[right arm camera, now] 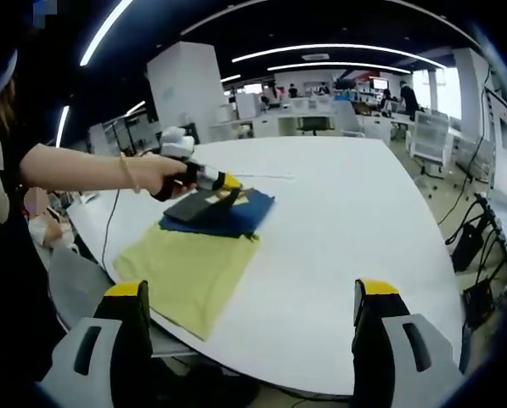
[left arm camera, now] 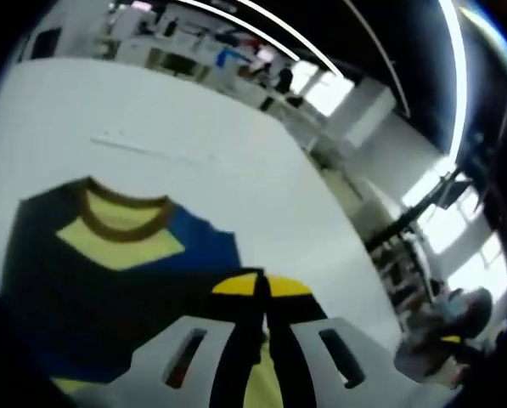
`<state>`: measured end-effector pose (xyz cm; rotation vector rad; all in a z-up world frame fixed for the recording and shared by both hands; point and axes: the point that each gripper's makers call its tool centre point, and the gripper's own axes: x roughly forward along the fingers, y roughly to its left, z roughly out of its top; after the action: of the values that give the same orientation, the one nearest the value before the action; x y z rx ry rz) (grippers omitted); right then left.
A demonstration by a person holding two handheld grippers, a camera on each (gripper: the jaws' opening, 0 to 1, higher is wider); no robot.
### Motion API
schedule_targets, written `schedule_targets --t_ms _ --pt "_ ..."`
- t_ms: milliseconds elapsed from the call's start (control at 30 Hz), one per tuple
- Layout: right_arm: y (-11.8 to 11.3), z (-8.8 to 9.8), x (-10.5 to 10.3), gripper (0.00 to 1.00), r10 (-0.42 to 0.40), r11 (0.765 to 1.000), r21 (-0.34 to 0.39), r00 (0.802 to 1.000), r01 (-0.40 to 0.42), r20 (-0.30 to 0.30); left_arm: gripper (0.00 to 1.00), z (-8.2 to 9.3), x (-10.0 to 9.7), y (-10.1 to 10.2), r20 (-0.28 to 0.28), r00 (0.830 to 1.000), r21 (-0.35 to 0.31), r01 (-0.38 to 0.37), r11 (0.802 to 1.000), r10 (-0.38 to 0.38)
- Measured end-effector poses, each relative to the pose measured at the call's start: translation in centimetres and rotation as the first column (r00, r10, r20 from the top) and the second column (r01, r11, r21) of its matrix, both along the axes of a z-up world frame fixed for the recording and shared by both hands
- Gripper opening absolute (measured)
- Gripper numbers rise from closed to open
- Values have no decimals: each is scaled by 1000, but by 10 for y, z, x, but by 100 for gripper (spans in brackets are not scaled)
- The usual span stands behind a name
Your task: Fold the garment on the visible template until the final outline fits inside the template.
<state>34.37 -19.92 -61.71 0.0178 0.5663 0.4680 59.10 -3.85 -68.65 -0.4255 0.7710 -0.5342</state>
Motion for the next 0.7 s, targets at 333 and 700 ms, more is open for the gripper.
schedule_targets --t_ms 333,700 --pt "-5 -5 3 100 -7 1000 -11 1000 7 1 0 -29 3 -12 -59 998 3 -1 1000 1" --pt "-10 -12 12 100 -15 1000 3 1000 15 -5 0 -45 13 -17 -66 998 34 6 999 -4"
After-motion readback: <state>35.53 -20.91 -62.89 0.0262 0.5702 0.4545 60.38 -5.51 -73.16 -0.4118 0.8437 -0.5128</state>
